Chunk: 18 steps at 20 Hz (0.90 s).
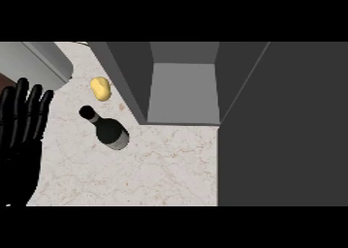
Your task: Pick up the wine, place it into the cabinet and close the cabinet
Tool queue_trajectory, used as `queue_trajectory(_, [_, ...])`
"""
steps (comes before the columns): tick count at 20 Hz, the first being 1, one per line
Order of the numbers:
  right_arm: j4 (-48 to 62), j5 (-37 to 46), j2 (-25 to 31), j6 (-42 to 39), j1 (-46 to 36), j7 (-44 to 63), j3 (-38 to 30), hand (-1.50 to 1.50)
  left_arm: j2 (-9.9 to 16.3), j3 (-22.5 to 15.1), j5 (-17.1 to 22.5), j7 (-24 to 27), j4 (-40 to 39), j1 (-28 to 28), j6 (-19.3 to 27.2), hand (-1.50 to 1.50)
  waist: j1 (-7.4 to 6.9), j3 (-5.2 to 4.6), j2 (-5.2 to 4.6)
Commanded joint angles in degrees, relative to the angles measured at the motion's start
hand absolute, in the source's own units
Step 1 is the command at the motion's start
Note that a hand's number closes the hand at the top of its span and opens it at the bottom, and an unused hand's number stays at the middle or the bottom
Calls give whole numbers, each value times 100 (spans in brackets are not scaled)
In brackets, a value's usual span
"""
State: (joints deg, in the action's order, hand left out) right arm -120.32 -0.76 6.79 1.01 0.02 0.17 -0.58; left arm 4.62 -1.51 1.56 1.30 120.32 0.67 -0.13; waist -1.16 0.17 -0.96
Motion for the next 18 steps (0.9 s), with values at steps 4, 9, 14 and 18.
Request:
queue_trajectory(4, [-339, -37, -158, -166, 411, -45, 407, -150, -449, -508, -1957, -199, -733, -422, 2141, -150, 267, -5, 87])
queue_trajectory(9, [-679, -634, 63, -865, 890, 466, 947, -150, -458, -1134, -1114, -661, -1417, -961, 4110, -150, 455, -22, 73])
queue_trajectory(14, [-1448, -792, 170, -834, 1167, 1052, 1010, -150, -461, -2189, -1566, -1146, -2322, -2185, 5833, -150, 351, -14, 98])
queue_trajectory(18, [-1704, -1097, 346, -841, 946, 1561, 648, -150, -462, -2454, -1679, -1769, -2969, -3154, 6500, -150, 239, -13, 95])
